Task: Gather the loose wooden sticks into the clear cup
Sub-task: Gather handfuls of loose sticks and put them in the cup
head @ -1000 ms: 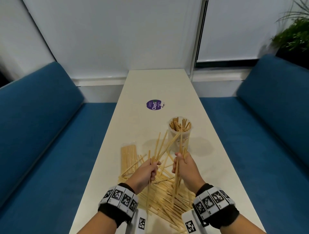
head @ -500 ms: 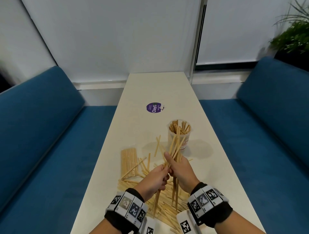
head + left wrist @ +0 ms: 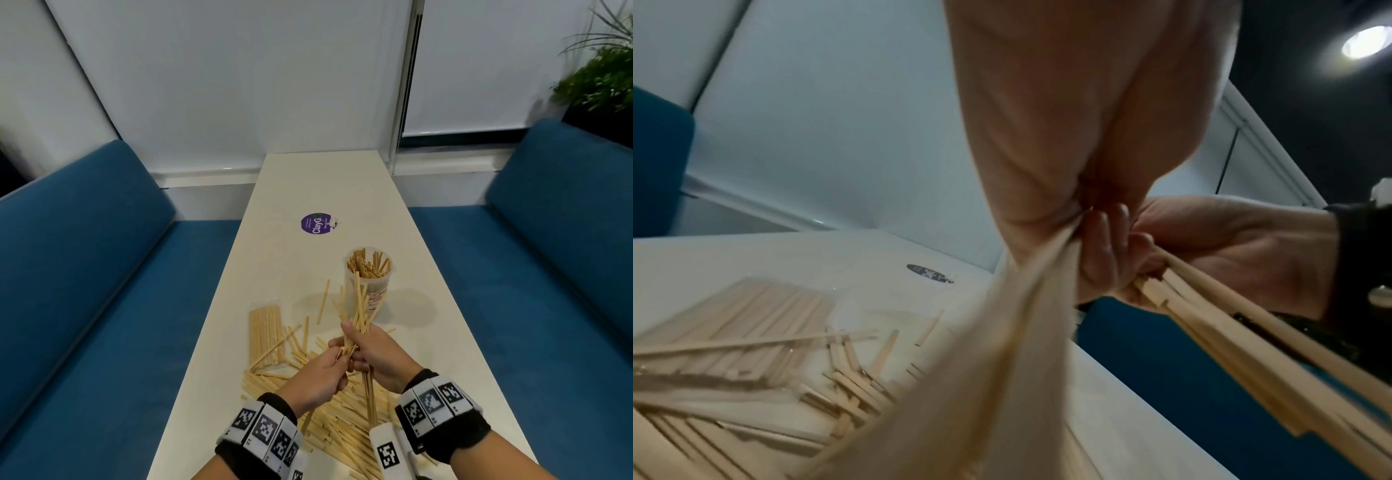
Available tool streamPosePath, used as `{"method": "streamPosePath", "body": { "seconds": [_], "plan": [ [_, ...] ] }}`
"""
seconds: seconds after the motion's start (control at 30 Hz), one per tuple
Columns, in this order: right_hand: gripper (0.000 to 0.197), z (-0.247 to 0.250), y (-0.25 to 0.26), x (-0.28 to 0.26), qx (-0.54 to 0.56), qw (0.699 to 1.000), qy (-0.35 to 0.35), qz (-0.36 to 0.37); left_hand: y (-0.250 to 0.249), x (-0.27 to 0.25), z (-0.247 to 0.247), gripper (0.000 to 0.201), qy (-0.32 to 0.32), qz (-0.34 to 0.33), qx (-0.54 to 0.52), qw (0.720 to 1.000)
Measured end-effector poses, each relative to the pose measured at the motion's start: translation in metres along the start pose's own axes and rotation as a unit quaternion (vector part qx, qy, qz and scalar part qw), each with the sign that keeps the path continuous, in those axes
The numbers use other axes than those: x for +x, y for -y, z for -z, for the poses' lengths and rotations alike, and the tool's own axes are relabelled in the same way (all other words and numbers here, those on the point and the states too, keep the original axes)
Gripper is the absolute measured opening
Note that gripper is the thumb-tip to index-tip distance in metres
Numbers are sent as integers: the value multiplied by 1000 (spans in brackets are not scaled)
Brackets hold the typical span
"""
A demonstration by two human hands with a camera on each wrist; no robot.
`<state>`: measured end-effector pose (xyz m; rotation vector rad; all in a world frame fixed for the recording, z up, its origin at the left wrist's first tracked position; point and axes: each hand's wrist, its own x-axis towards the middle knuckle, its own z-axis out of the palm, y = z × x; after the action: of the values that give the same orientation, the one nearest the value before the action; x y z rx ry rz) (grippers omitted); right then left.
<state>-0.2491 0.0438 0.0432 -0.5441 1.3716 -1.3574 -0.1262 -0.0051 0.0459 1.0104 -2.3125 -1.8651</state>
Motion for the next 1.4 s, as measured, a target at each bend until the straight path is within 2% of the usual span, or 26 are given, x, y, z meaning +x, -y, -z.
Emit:
{"method": "streamPosePath", "body": {
  "seconds": [0.07, 0.27, 0.47, 0.6, 0.73, 0.8, 0.9, 1.0, 1.1, 1.23, 1.4],
  "plan": [
    [16, 2, 0, 1, -11, 1000, -1, 7, 1, 0, 0, 17, 4, 0, -7, 1000],
    [12, 10, 1, 7, -3, 995, -79, 57, 9, 0, 5, 27, -7, 13, -36, 999],
    [31, 12, 6, 6, 31, 988, -131, 71, 12, 0, 11, 29, -52, 15, -120, 991],
    [32, 7, 14, 1, 25, 985, -150, 85, 15, 5, 10, 31, -117, 16, -118, 986],
    [41, 5, 14, -3, -74, 980, -156, 100, 13, 9, 14, 33, -194, 6, -174, 966],
    [43, -1, 10, -4, -104, 981, -138, 93, 4, 12, 14, 32, -207, -9, -260, 943],
    [41, -13, 7, -9, -150, 981, -74, 95, -6, 14, 12, 31, -196, -18, -385, 902],
    [35, -25, 0, -9, -240, 963, -24, 120, -8, 14, 10, 28, -196, -19, -424, 884],
    [36, -30, -9, -5, -306, 948, -16, 89, -8, 15, 7, 27, -218, -28, -447, 867],
    [37, -37, -14, -11, -229, 973, 38, 8, -4, 17, 6, 20, -250, -23, -445, 860],
    [36, -38, -14, -17, -136, 982, 122, -51, 3, 17, 8, 19, -264, -18, -391, 881]
  ]
}}
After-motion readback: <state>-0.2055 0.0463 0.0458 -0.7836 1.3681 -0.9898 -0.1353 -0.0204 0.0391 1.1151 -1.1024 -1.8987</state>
